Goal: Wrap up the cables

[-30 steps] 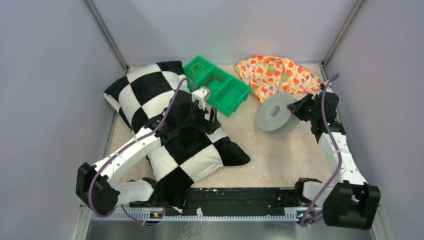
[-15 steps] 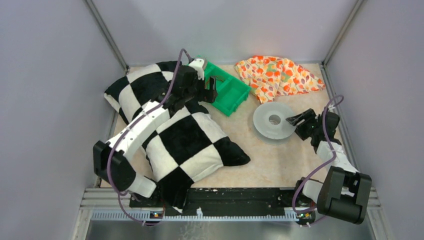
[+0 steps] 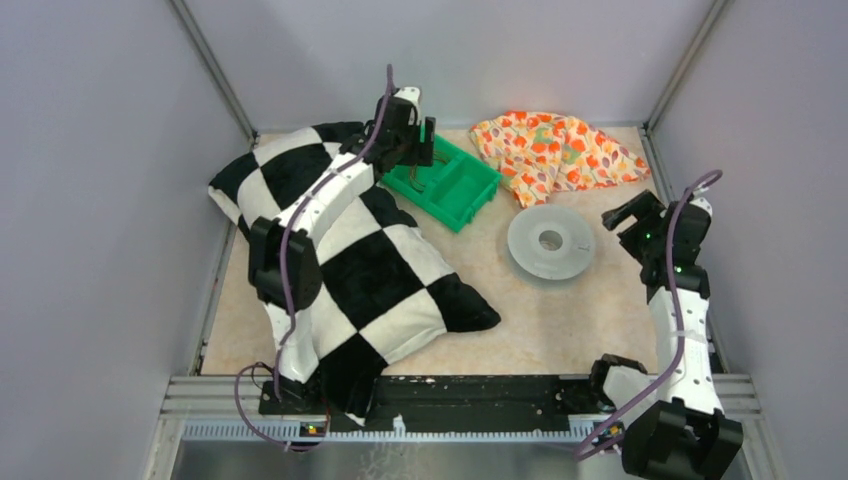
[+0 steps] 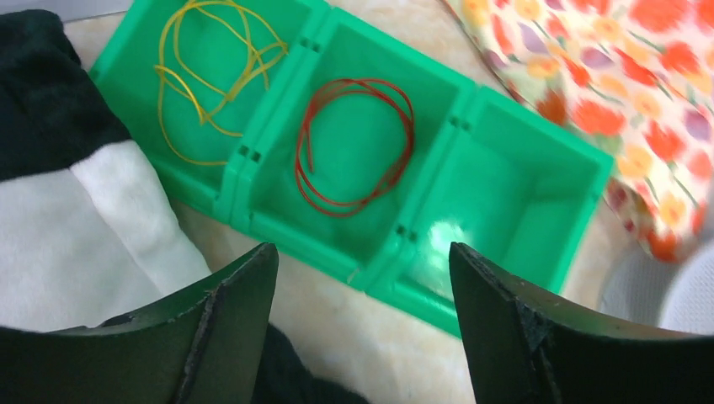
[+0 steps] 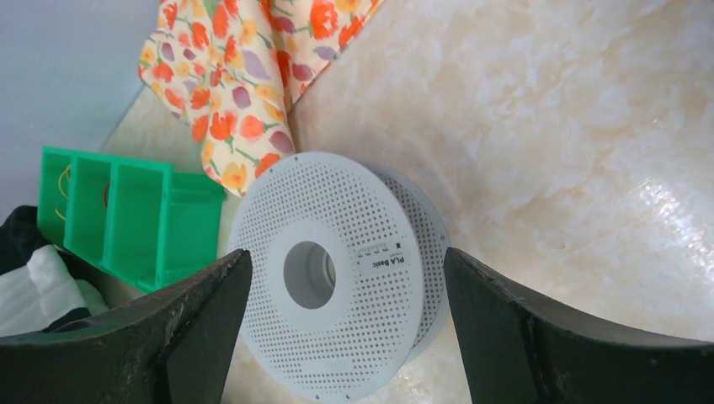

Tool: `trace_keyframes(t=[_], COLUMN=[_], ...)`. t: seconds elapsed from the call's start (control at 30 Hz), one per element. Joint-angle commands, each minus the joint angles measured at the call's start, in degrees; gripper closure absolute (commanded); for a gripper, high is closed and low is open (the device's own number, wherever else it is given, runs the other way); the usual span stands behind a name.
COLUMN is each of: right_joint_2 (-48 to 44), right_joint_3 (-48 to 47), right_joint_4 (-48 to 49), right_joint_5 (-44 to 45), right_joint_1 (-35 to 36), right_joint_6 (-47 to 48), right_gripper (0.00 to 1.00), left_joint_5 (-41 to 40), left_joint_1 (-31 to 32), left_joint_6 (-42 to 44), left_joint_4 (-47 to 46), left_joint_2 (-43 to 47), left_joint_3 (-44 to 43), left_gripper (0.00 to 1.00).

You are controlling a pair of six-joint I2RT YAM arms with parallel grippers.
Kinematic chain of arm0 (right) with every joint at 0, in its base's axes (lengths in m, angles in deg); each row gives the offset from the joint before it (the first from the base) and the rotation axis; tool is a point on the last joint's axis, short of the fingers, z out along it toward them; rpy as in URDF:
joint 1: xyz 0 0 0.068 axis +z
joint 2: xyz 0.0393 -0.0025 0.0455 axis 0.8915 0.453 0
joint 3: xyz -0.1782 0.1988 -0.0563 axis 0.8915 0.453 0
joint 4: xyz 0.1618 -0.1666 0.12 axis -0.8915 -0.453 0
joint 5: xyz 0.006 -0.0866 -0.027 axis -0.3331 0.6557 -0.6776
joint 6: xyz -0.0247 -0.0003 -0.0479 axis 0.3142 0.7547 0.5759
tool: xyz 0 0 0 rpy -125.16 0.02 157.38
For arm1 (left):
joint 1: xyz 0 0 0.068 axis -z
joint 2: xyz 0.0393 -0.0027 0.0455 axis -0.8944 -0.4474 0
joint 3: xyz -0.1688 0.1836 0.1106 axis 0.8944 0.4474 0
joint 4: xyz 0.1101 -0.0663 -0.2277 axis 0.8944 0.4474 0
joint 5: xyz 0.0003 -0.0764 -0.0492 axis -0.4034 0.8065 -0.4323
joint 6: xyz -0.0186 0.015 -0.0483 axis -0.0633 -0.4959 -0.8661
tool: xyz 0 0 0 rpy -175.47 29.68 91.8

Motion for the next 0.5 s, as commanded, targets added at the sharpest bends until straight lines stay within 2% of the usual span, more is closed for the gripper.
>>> trace_keyframes(t=[0.0,0.07,0.2,0.27,0.37,0.47], right_joint_2=[-0.6,0.0,0.0,-1.7,-3.6,-1.4], right_joint_3=[-4.9,-6.2,-8.4,-8.0,-7.2,-7.9], right_joint_4=[-4.9,-6.3,-10.5,-11.5,-12.4,-13.8], right_joint_5=[3.4,3.4,4.8,5.7,7.4,7.7], right_joint_1=[-0.1,-0.1,-0.1,-0.1,-0.1,-0.1], right_joint_6=[3.4,4.1,4.6,5.1,6.4,8.1], right_gripper=[0.16,0.16,0.16,0.16,0.16,0.16], left_joint_5=[-8.6,-12.1,-12.3,-13.5,-14.3,-15.4], left_joint_1=[-0.2,-0.3,-1.5,-1.7,-1.8,-1.8], left_joint_6=[-3.2,-5.1,-7.6,-8.7,-9.6,-11.1], left_joint_4=[0.8,1.2,2.0,2.5,0.5,-2.0], left_joint_2=[-9.1,-13.6,-22.4,-27.3,-30.0,-30.9], left_joint_3=[-9.7,-14.0,-23.0,-27.1,-28.0,-26.4], left_gripper=[0.22,0.24,0.35,0.36,0.37,0.38])
